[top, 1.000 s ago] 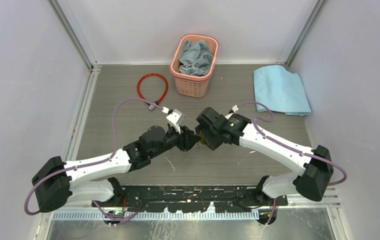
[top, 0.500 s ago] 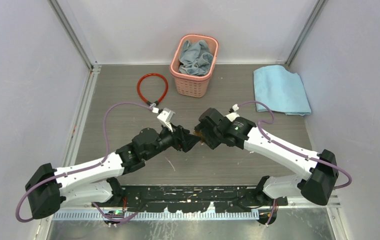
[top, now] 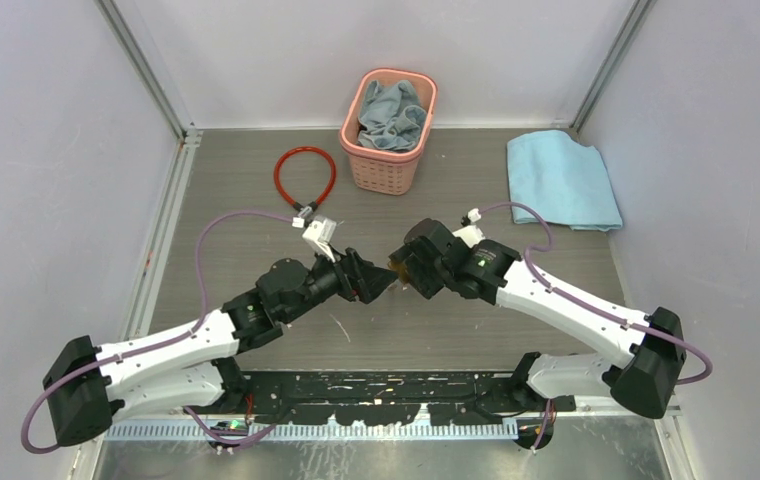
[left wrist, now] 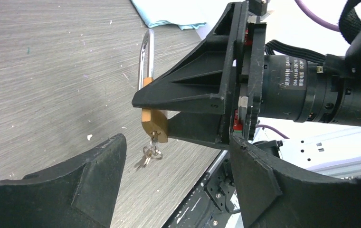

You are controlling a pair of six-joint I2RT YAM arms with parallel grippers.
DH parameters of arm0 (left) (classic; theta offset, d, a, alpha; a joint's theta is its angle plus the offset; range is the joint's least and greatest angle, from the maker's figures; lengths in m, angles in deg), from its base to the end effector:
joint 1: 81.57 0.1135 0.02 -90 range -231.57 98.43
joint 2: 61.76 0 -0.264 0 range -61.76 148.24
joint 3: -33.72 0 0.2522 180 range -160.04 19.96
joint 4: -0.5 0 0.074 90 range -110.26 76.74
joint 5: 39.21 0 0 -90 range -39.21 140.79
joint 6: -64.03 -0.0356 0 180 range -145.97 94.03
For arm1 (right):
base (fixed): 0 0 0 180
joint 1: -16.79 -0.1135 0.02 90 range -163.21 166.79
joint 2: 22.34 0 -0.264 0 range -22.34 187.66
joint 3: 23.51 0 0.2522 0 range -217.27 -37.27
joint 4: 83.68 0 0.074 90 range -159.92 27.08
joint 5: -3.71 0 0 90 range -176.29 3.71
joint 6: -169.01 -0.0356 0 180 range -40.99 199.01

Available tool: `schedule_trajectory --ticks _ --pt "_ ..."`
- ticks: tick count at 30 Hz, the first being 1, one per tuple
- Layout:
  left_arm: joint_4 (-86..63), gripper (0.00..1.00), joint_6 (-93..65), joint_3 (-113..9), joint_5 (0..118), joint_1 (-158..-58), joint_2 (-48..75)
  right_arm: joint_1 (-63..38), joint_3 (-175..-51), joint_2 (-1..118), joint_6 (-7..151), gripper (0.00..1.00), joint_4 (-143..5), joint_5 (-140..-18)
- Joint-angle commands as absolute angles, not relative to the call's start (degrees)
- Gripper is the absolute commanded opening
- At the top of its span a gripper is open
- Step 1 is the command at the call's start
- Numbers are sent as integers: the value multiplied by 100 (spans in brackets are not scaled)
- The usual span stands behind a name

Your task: Unlock with the key

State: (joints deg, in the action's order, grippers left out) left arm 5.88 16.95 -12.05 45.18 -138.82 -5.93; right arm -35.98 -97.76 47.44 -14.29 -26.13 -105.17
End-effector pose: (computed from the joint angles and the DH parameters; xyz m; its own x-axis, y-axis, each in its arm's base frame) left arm 0.1269 -0.1908 0.2789 -0.5664 -0.3722 -0.7353 0.5443 0.5010 -0.6729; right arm 0.1573 0.1880 0.2948 -0.6069 0.7627 -0.2237 0.5195 0.5936 0.6146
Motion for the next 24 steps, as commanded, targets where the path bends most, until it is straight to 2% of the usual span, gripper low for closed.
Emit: schedule_trajectory --ticks 1,2,5,7,24 --pt "552 80 1970 -1279 4284 -13850 -784 -3620 -9895 4443 -1362 1 -3141 -10764" --pt "509 81 2016 -1288 4233 -13846 -804 -3621 -9897 4429 -1348 1 -3150 -10765" --pt "428 93 2139 -1296 4167 -13850 -853 -3616 -9889 4385 -1316 1 -3181 -10770" --pt "391 95 2217 -1295 4148 -13845 -860 -3621 -9880 4371 -1306 1 -3197 -10776" --pt "310 96 2709 -1363 3840 -13848 -823 -3615 -9949 4270 -1206 1 -3231 -10800"
